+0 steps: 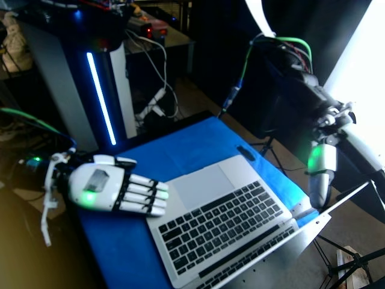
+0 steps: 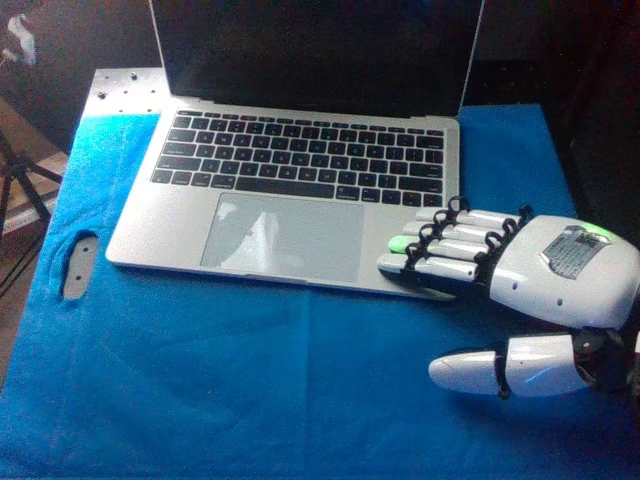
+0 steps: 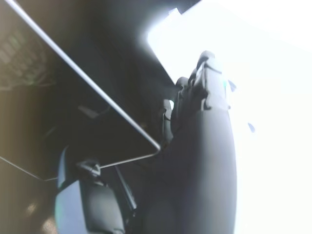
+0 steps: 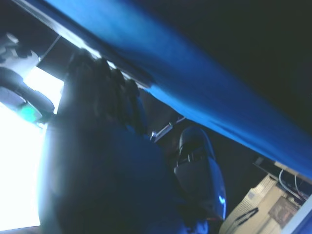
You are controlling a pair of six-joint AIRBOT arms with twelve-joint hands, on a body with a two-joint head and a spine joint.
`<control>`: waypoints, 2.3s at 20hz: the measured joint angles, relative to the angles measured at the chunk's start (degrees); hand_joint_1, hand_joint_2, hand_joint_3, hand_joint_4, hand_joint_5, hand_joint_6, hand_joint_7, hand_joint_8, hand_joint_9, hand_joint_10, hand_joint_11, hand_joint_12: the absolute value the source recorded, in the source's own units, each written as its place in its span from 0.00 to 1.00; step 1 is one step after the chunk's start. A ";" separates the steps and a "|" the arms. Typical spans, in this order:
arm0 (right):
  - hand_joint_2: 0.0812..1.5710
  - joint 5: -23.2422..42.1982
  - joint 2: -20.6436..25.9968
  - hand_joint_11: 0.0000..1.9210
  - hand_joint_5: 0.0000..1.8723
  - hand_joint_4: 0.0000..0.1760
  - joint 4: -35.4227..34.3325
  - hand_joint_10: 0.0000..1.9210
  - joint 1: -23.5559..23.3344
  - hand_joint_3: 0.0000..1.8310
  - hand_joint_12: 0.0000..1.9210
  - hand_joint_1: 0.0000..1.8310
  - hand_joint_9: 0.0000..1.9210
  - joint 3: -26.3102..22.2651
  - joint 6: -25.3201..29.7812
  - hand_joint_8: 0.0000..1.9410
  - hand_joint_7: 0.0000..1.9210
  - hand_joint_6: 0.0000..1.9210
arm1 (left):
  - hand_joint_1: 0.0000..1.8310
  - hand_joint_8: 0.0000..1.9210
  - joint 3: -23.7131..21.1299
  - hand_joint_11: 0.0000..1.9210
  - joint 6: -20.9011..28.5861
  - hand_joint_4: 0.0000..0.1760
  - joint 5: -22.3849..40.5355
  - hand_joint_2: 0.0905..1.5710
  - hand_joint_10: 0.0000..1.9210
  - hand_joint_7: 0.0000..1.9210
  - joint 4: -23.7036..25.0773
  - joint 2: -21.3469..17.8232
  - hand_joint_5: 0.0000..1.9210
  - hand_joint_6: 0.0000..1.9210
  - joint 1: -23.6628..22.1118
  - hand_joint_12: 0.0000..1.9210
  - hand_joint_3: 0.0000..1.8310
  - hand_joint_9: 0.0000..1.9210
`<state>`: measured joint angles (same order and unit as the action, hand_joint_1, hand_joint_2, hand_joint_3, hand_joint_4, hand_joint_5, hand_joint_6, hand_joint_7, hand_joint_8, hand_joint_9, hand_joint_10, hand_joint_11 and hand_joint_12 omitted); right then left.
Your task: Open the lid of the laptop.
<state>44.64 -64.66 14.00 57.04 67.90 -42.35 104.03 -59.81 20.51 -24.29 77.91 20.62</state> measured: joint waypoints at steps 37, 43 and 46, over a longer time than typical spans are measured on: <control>0.82 28.48 10.16 0.06 0.08 0.00 -21.22 0.00 5.79 0.01 0.01 0.00 0.06 -7.17 0.09 0.00 0.08 0.00 | 0.37 0.00 -41.20 0.00 18.86 0.19 54.64 0.64 0.00 0.08 10.23 -27.08 0.05 0.00 38.12 0.00 0.01 0.02; 0.81 47.80 13.40 0.08 0.07 0.32 -33.77 0.00 12.98 0.00 0.03 0.10 0.08 -11.52 0.04 0.00 0.10 0.00 | 0.26 0.00 -43.50 0.00 26.32 0.38 64.13 0.75 0.00 0.10 7.69 -27.10 0.08 0.00 46.53 0.22 0.00 0.08; 0.77 49.83 13.75 0.11 0.08 0.43 -31.56 0.01 12.98 0.00 0.04 0.21 0.11 -12.48 -0.79 0.01 0.12 0.00 | 0.21 0.00 -45.51 0.00 27.71 0.19 70.60 0.71 0.00 0.11 4.66 -27.10 0.07 0.00 51.80 0.26 0.00 0.09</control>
<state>94.48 -50.92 -17.56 70.02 55.42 -43.13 58.52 -32.10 91.11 -19.64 50.81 72.42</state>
